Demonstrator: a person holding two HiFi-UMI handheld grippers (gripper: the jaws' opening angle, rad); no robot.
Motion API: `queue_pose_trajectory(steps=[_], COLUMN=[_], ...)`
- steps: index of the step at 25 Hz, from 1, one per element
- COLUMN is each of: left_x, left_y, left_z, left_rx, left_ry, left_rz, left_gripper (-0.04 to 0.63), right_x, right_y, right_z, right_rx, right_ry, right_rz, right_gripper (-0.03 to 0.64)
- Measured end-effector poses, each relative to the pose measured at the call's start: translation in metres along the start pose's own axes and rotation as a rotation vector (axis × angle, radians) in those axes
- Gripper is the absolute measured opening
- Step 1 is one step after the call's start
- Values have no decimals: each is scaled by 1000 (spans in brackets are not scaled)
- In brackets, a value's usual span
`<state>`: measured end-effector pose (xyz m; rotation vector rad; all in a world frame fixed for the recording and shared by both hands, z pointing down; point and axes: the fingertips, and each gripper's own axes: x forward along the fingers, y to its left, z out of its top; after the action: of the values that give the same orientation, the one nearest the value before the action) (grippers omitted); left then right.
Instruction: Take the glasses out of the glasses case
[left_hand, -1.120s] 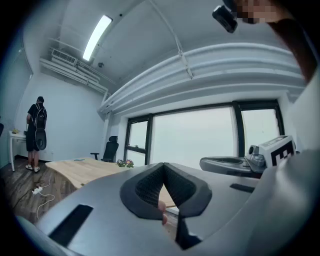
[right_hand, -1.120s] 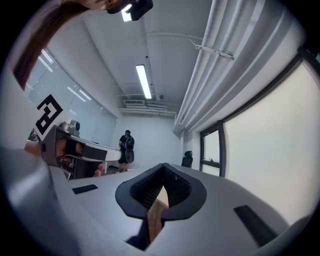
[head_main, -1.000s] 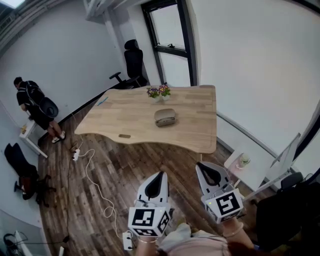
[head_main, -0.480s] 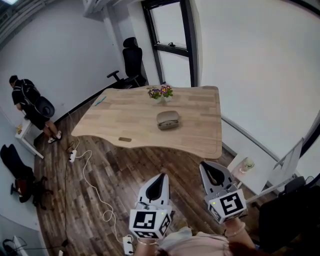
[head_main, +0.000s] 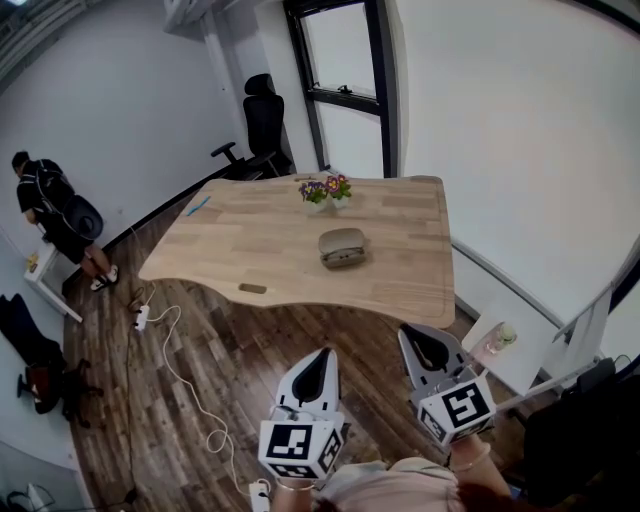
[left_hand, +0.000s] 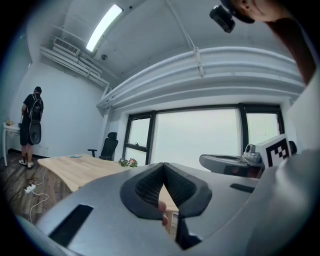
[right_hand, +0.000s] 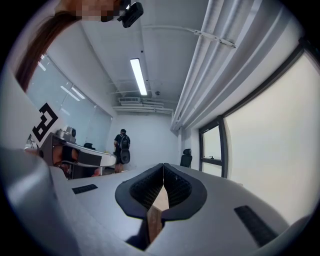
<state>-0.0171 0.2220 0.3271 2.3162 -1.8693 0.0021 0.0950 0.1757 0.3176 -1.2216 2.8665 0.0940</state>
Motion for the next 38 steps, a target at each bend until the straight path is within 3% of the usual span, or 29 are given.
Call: queue_pose_trajectory(steps=[6, 15, 38], left_x=[10, 30, 128], left_y=[11, 21, 49], left_z=[-5, -10, -5], left_rx=[-9, -28, -2], left_ry=[11, 21, 37], left_rz=[-29, -55, -58], left_gripper=[0, 0, 0], right_x=[12, 30, 114], right_y=[-2, -11, -62], right_z=[-6, -12, -33], right_rx=[66, 24, 17], right_ry=[-3, -2, 9], right_rz=[-19, -46, 3], right_gripper=[1, 0, 0])
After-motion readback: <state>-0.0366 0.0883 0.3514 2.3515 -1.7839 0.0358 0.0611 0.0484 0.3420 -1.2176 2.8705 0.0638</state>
